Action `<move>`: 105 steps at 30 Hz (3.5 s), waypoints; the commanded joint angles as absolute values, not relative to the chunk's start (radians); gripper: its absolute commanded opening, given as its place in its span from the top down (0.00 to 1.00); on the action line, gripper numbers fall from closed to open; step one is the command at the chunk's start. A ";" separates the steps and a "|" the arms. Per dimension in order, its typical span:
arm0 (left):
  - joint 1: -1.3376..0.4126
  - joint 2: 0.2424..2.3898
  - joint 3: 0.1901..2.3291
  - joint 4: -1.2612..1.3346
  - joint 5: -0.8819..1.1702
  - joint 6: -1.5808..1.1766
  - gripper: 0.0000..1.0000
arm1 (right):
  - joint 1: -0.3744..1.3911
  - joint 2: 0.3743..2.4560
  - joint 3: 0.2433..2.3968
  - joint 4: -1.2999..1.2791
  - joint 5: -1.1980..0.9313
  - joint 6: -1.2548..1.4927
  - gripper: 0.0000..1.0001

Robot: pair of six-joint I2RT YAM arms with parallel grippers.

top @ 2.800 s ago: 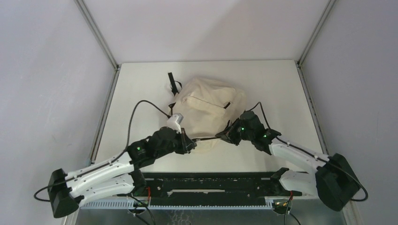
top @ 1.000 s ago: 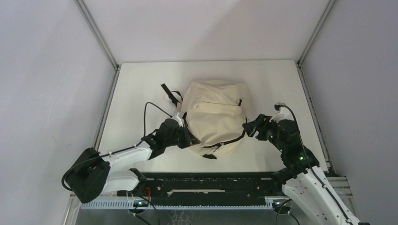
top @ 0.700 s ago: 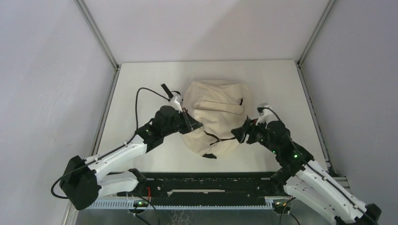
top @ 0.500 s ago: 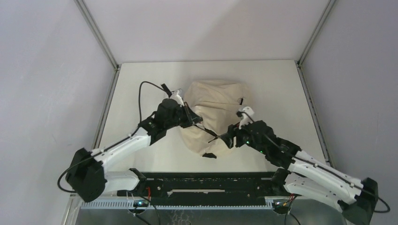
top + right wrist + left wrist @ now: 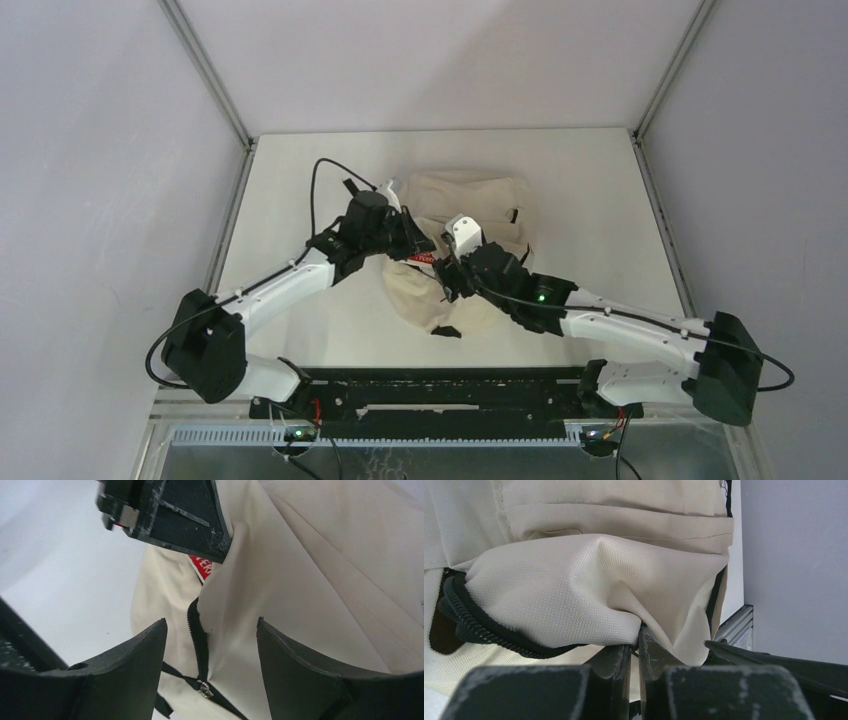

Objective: Pack the student bag
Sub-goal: Zip the student bag at the center of the board.

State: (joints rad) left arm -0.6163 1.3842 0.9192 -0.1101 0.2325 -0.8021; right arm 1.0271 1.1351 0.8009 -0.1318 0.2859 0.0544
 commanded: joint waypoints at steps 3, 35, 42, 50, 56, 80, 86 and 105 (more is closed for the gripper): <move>-0.589 1.392 0.991 -0.123 0.281 -0.766 0.86 | 1.026 1.222 0.871 -0.051 0.383 0.002 0.45; -0.583 1.323 0.848 -0.259 -0.221 -0.830 0.57 | 0.885 1.157 0.868 -0.124 0.234 0.273 1.00; -0.580 1.392 0.878 -0.255 -0.270 -0.825 0.71 | 0.885 1.152 0.868 -0.127 0.239 0.275 1.00; -0.570 1.302 0.904 -0.349 -0.211 -0.675 1.00 | 0.884 1.147 0.854 -0.133 0.248 0.281 1.00; -0.554 1.190 0.901 -0.420 0.051 -0.475 1.00 | 0.860 1.139 0.848 -0.126 0.232 0.308 1.00; -0.375 0.845 0.737 -0.375 0.184 -0.723 0.26 | 0.788 1.126 0.816 -0.049 0.123 0.432 1.00; -0.611 0.780 0.713 -0.537 -0.171 -0.867 0.47 | 0.789 1.129 0.816 -0.037 0.122 0.436 1.00; -0.766 1.083 0.658 -0.385 -0.376 -1.012 0.54 | 0.788 1.131 0.816 -0.049 0.103 0.449 1.00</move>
State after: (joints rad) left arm -0.7620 1.0485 0.6342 -0.4358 -0.3073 -0.9962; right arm 0.7990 1.1542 0.8059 -0.1150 0.0944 0.4297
